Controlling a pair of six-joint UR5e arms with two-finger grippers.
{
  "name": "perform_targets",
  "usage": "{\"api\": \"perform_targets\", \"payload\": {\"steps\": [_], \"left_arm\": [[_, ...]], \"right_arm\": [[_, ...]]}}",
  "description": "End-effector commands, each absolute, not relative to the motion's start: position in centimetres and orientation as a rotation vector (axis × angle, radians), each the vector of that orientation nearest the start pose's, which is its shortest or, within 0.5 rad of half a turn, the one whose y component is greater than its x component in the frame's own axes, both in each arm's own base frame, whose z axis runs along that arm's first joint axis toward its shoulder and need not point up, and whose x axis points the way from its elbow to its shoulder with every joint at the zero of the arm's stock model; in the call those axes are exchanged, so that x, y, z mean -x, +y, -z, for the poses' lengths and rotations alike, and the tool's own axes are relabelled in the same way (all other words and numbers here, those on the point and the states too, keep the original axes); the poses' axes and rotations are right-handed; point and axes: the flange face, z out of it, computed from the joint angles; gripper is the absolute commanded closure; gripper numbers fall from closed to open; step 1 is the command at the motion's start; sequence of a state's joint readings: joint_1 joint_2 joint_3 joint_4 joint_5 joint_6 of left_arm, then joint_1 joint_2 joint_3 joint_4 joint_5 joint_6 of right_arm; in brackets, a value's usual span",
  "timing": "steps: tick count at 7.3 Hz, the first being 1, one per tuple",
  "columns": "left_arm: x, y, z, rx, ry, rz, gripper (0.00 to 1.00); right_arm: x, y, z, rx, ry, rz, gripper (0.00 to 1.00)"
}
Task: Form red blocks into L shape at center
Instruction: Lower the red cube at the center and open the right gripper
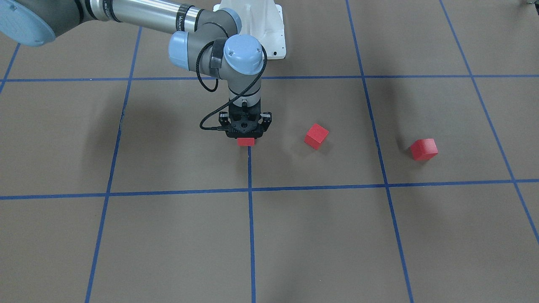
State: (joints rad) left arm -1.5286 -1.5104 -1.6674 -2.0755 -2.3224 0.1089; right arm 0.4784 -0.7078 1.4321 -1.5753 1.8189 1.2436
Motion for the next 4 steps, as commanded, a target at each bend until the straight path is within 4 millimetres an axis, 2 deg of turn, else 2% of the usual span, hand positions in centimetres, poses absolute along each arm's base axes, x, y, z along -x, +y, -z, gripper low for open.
{"api": "perform_targets", "payload": {"steps": [1, 4], "left_arm": [[4.5, -49.18, -58.31, -0.543, 0.717, -0.344, 0.0], [4.42, -49.18, -58.31, -0.543, 0.718, -0.345, 0.0]], "right_arm": [[62.37, -44.03, -18.61, -0.065, -0.748, -0.046, 0.66], [62.57, -43.76, -18.61, -0.065, -0.748, -0.042, 0.63]]}}
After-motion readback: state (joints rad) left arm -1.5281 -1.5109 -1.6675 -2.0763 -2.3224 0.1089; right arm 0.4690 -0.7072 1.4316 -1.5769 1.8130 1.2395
